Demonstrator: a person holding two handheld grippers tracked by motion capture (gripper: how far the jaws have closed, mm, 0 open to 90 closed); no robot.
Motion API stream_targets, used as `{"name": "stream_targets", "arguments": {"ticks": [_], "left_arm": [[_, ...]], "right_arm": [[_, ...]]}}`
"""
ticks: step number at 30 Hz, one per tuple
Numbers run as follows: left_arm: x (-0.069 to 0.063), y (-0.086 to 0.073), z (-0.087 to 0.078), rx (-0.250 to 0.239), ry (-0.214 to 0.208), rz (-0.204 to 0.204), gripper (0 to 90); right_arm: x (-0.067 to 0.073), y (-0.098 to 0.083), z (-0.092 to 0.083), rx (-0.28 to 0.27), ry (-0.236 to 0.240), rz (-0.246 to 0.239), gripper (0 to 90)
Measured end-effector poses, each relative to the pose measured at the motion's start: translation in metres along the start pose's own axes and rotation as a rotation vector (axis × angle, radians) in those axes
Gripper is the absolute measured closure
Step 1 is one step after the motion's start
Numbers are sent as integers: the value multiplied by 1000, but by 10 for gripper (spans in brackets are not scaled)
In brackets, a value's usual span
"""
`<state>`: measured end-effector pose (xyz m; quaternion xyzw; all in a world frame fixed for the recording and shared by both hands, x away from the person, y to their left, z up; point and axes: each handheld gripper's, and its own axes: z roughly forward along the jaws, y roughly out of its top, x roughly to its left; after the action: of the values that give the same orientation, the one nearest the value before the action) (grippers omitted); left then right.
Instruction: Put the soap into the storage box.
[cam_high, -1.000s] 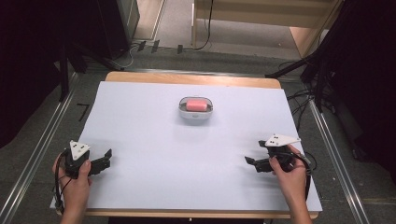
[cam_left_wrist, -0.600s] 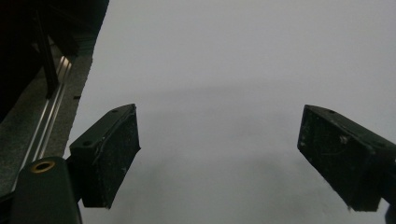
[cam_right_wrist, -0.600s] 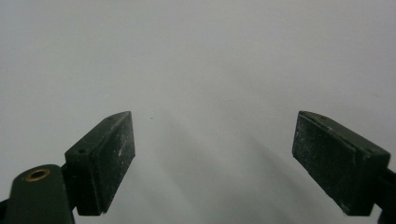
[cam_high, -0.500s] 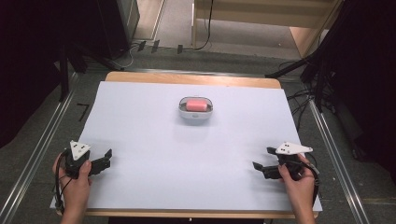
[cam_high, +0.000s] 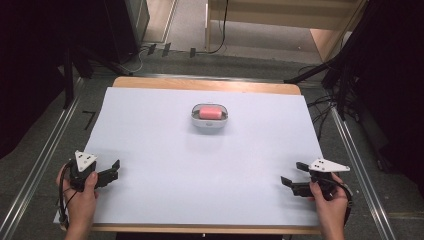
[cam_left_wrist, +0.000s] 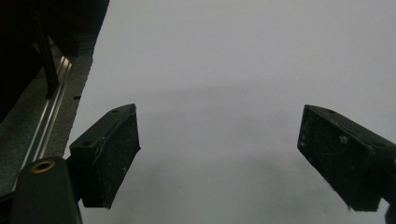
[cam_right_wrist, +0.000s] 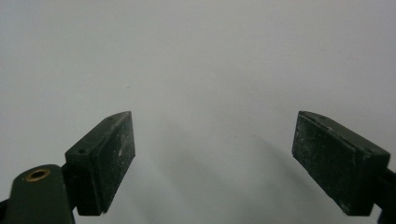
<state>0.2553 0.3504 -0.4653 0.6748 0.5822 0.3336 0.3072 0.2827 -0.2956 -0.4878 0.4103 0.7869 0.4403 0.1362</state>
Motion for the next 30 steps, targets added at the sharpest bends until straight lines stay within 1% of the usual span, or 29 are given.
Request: {"name": "stream_targets", "arguments": {"ticks": [6,12,14,15,16,17,18,20,23,24,27,30], "left_arm": [[0,0,0,0,0,0,136],[0,0,0,0,0,0,136],[0,0,0,0,-2,-1,137],[0,0,0,0,-2,-1,137],[0,0,0,0,-3,-2,137],[0,0,0,-1,-3,-3,137],[0,0,0,-1,-3,-4,137],[0,0,0,-1,-5,-5,136],[1,0,0,0,-5,-5,137],[1,0,0,1,-5,-4,136],[1,0,0,0,-5,-6,136],[1,0,0,1,-3,-6,136]], "right_arm": [[-4,-6,-8,-15,-19,17,138],[-7,-10,-16,-68,-23,41,136],[-6,-11,-17,-72,-39,35,127],[-4,-11,-17,-69,-57,28,113],[-4,-12,-17,-67,-59,24,120],[-4,-12,-17,-67,-43,19,151],[-4,-12,-18,-72,-22,18,140],[-6,-13,-20,-89,-12,27,138],[-7,-15,-22,-118,-17,44,138],[-7,-15,-23,-130,-20,42,138],[-5,-17,-26,-165,-59,47,136],[-6,-18,-27,-182,-60,60,135]]}}
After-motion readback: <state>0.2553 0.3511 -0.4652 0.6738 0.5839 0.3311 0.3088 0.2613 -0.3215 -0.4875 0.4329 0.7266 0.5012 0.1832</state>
